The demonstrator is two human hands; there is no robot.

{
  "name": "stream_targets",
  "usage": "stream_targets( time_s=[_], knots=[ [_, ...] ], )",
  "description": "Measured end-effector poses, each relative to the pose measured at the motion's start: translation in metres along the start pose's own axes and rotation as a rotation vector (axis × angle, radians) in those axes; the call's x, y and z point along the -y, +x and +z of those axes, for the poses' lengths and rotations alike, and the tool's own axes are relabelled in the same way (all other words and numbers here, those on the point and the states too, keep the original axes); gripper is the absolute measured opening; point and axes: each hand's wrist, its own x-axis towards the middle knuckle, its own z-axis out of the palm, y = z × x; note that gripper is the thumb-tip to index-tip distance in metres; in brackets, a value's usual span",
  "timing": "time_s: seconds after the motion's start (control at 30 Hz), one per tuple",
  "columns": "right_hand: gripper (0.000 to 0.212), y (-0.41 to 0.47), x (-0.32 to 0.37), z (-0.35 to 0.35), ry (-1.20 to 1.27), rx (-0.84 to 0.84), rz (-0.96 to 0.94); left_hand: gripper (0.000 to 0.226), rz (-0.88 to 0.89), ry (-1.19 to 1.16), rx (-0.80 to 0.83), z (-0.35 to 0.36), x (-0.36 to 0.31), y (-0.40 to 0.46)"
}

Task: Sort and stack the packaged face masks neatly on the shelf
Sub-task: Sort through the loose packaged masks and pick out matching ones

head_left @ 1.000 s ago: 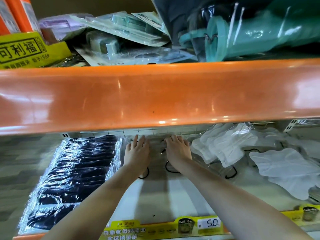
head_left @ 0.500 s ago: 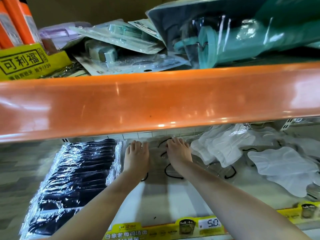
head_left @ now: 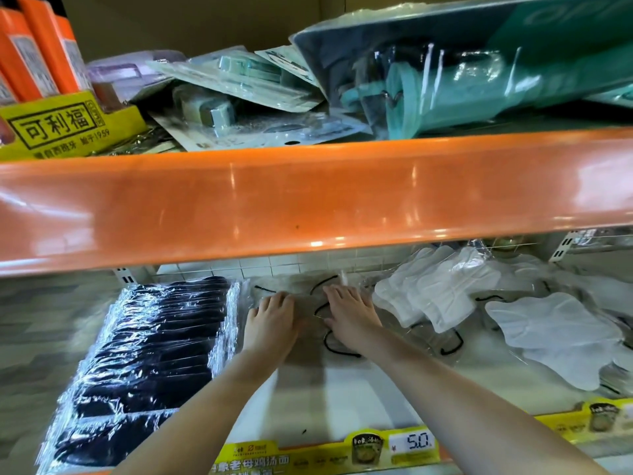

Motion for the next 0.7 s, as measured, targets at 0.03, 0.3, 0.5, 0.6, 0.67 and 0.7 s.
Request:
stream_targets(
  time_s=[0.03,0.3,0.5,0.6,0.67,0.7],
  knots=[
    [0.061,0.003,0.001,-0.002,-0.006,0.025,-0.001,0.041,-0.014,-0.024,-0.001,-0.002,0.003,0.005],
    [0.054,0.010,0.006,-0.002,-0.071,0.043,-0.031,0.026,-0.083,-0.028,0.030,-0.009,0.013,0.033],
    [0.040,0.014,0.005,-0.006,0.007,0.010,-0.001,0.030,-0.110,-0.024,0.099,-0.010,0.002,0.043],
    [0.038,0.015,0.005,-0.005,-0.003,0.023,0.024,0.043,-0.096,0.037,0.144,-0.007,-0.002,0.044],
    [0.041,0.015,0.007,-0.005,-0.031,0.035,0.033,0.042,-0.092,0.053,0.145,-0.005,-0.002,0.044],
    [0.043,0.015,0.008,-0.006,-0.044,0.038,0.037,0.041,-0.093,0.058,0.144,-0.004,-0.002,0.044]
  ],
)
